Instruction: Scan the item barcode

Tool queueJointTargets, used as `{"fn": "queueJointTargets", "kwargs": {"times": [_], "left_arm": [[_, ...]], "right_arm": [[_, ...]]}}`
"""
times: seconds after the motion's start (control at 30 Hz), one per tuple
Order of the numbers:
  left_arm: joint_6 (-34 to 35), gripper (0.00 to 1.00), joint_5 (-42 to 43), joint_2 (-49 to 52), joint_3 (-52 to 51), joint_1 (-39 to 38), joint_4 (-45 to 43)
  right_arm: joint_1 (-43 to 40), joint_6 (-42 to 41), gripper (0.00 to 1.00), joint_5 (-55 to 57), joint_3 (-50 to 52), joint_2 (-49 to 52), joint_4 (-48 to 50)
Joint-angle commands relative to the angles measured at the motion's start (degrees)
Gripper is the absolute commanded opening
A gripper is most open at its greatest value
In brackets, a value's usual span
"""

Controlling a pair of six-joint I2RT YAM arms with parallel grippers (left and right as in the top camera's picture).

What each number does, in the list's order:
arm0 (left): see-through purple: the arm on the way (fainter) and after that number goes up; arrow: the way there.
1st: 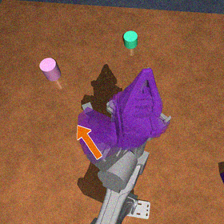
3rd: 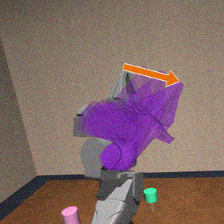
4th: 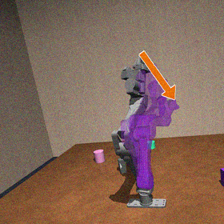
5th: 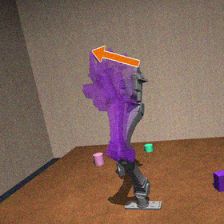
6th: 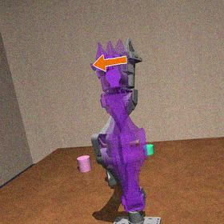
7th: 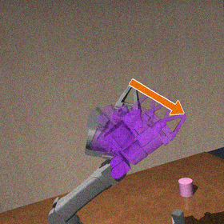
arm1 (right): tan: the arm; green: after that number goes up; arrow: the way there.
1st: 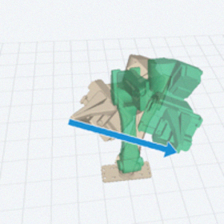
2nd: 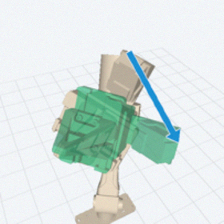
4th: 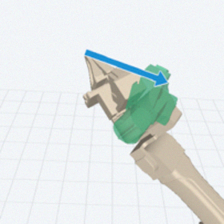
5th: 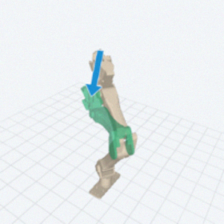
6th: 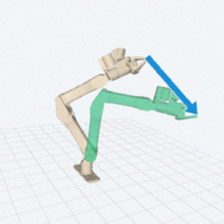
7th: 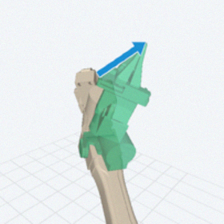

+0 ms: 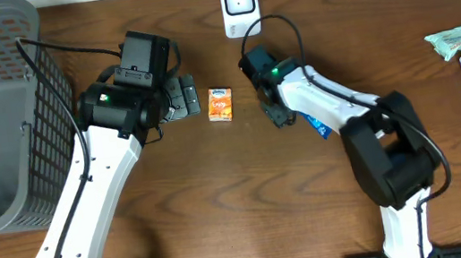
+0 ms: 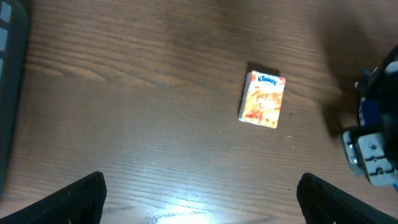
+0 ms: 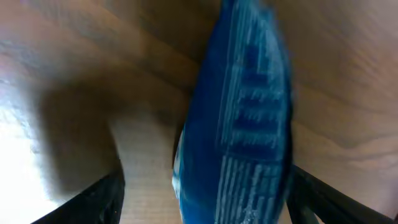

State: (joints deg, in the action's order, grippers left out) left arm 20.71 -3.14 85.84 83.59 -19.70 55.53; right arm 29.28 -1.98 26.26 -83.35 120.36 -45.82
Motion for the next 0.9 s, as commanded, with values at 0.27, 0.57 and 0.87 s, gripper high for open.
{"fn": "queueJointTargets", "kwargs": {"times": [0.27,0.57,0.87], "left_arm": [[-0.5,0.98,-0.4,0.3,0.2,0.1,0.2],[-0.5,0.98,-0.4,0.3,0.2,0.1,0.2],[-0.5,0.98,-0.4,0.3,0.2,0.1,0.2]], "right_arm": [[-1.9,-1.2,0.01,1.7,-0.1,4.2,-0.4],[-6.3,-2.9,0.01,-25.4,-18.4,1.9,-13.8],[-20.2,0.3,0.01,-81.1,-13.2,2.3,-6.2]]}}
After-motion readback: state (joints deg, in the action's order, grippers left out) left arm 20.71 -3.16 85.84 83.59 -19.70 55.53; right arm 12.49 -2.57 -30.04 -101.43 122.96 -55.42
